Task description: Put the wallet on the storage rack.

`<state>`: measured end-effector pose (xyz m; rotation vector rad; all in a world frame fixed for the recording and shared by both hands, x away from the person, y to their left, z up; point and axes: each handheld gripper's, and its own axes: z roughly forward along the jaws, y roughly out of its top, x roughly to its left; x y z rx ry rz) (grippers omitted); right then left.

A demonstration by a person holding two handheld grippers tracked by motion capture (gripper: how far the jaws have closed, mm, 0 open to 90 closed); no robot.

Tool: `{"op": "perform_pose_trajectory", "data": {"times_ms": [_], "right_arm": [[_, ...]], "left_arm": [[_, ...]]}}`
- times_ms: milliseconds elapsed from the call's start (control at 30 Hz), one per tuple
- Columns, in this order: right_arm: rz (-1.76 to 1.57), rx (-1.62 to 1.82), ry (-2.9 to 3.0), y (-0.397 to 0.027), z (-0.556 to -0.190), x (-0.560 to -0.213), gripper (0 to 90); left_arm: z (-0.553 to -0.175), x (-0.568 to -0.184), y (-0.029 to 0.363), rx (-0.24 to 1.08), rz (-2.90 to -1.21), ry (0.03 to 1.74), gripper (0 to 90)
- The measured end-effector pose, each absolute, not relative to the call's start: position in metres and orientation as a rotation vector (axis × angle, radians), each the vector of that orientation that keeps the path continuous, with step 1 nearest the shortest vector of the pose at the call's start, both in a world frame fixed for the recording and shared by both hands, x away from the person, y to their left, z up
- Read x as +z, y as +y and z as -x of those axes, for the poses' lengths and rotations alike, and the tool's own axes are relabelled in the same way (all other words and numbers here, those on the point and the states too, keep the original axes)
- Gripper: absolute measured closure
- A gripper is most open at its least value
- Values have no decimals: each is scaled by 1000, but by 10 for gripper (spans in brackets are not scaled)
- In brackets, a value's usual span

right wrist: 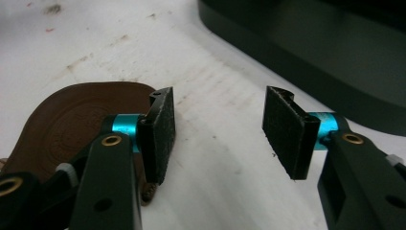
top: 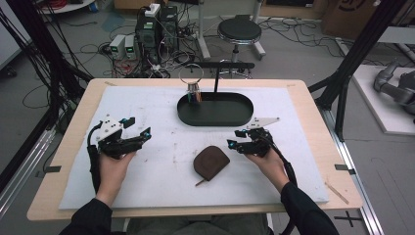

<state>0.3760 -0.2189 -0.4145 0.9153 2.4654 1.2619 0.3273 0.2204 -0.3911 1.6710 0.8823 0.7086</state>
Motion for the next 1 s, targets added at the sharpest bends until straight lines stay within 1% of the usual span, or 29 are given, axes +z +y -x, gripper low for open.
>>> {"op": "perform_pose_trajectory", "data": {"times_ms": [300,500,633,767,933,967,1000], "right_arm": [[-864,1229,2587,-189,-381,-422,510],[-860,1224,2624,-182,-384,-425,509],[-902,1206,2668,-180,-389,-430,479],[-959,1245,2697,-183,-394,-434,484],[-1023,1292,2734,-186,-397,-437,550],[-1027,1304,2741,-186,-397,-437,576],[-1031,1312,2754,-186,-397,-437,620]], "left_arm": [[-327,-392,219,703,-1674,877,302],[-326,-392,219,703,-1680,876,302],[-326,-392,219,701,-1679,872,302],[-327,-393,218,698,-1684,870,302],[-327,-393,214,699,-1695,860,302],[-327,-393,213,698,-1699,857,302],[-327,-393,213,698,-1699,855,302]]}}
